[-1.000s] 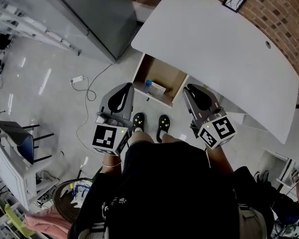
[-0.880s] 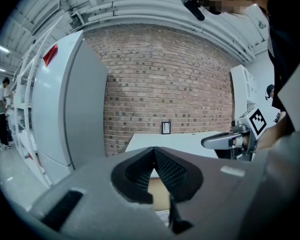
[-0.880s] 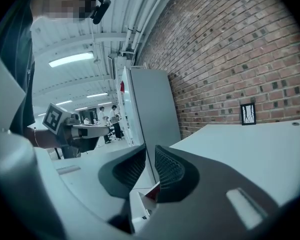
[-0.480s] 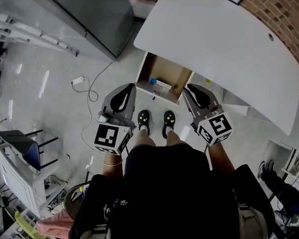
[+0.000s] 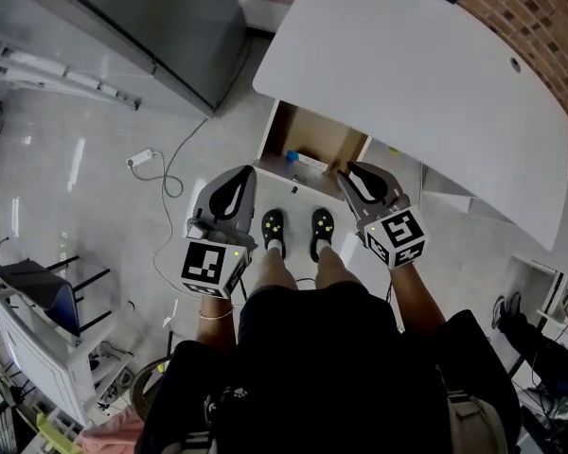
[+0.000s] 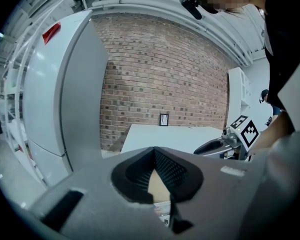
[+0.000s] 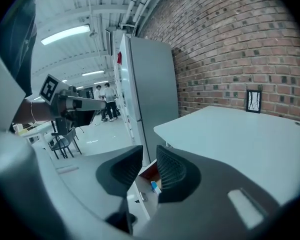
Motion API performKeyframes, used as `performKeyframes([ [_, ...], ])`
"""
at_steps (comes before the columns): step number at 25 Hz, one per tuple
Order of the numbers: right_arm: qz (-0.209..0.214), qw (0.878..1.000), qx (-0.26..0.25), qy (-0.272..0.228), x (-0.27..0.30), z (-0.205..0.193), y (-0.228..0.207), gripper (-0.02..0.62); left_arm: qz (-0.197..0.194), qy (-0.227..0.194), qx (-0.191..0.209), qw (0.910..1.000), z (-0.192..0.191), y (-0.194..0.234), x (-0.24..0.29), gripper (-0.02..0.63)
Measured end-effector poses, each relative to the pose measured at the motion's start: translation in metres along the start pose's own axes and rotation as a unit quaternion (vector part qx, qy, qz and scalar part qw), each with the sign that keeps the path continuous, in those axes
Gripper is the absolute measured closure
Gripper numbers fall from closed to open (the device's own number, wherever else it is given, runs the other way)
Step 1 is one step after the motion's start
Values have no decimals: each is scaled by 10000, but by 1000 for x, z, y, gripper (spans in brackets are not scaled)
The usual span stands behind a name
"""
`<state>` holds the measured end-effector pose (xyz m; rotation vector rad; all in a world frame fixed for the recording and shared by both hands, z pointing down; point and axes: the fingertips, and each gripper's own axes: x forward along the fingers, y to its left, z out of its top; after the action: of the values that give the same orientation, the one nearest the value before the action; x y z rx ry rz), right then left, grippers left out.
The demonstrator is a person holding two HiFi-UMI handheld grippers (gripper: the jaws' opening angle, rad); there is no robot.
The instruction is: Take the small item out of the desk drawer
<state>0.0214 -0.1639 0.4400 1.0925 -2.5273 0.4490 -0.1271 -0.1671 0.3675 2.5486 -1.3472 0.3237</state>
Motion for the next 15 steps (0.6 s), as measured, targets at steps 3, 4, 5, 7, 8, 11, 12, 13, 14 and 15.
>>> performKeyframes([
  [3,-2,9998,-2,206,11,-15,-1,492,-31,60,-6,10000,-9,5,4,609],
  [4,-7,9996,-3,266,14,-20,-1,488,-43,72,-10,10000,-12,6,6,609],
  [5,-11,9995,-4,329,17,-25,-2,485,-56,81,-9,10000,-15,7,8,609],
  [7,0,9990,-13,449,24,-36,-2,482,-71,81,-17,9999,-20,9,11,609],
  [8,13,9987,-16,503,28,-41,-2,479,-75,79,-34,9999,-23,10,12,609],
  [11,45,9980,-32,630,39,-56,-2,476,-69,109,-125,9998,-33,13,16,609],
  [12,45,9978,-44,666,43,-61,-3,476,-76,121,-126,9998,-37,15,17,609],
  [13,40,9975,-55,703,48,-65,-4,474,-89,137,-113,9998,-41,16,18,609],
  [14,38,9972,-60,746,52,-69,-4,476,-100,158,-107,9998,-44,18,20,609],
  [15,46,9968,-59,798,56,-73,-5,474,-103,177,-116,9997,-47,20,21,609],
])
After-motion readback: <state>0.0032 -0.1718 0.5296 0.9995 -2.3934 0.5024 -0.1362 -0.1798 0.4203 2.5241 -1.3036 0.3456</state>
